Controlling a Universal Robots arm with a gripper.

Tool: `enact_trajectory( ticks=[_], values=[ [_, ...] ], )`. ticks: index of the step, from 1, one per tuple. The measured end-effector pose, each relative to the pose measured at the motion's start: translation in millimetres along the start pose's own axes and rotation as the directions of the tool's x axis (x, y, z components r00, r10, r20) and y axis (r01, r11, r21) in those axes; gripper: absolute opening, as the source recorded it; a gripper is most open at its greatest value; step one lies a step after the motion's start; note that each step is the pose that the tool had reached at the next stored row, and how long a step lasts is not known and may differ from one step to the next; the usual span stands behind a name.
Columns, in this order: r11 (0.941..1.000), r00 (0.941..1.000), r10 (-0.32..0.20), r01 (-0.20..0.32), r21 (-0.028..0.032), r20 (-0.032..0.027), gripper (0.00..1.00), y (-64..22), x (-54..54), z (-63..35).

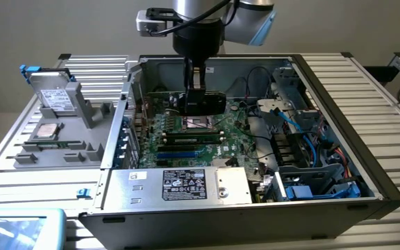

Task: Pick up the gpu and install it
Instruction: 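Insert the gpu into the slot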

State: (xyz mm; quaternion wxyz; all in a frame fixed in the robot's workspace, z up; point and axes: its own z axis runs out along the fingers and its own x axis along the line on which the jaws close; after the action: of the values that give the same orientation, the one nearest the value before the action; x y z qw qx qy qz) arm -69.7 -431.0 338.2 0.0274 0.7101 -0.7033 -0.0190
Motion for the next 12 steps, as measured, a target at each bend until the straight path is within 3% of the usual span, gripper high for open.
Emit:
enact_trajectory(
  ticks=[12],
  values=[
    [1.0000,1.0000,0.000,0.000,-0.0007,0.0000,0.29,1.3,3.7,11.3]
  ],
)
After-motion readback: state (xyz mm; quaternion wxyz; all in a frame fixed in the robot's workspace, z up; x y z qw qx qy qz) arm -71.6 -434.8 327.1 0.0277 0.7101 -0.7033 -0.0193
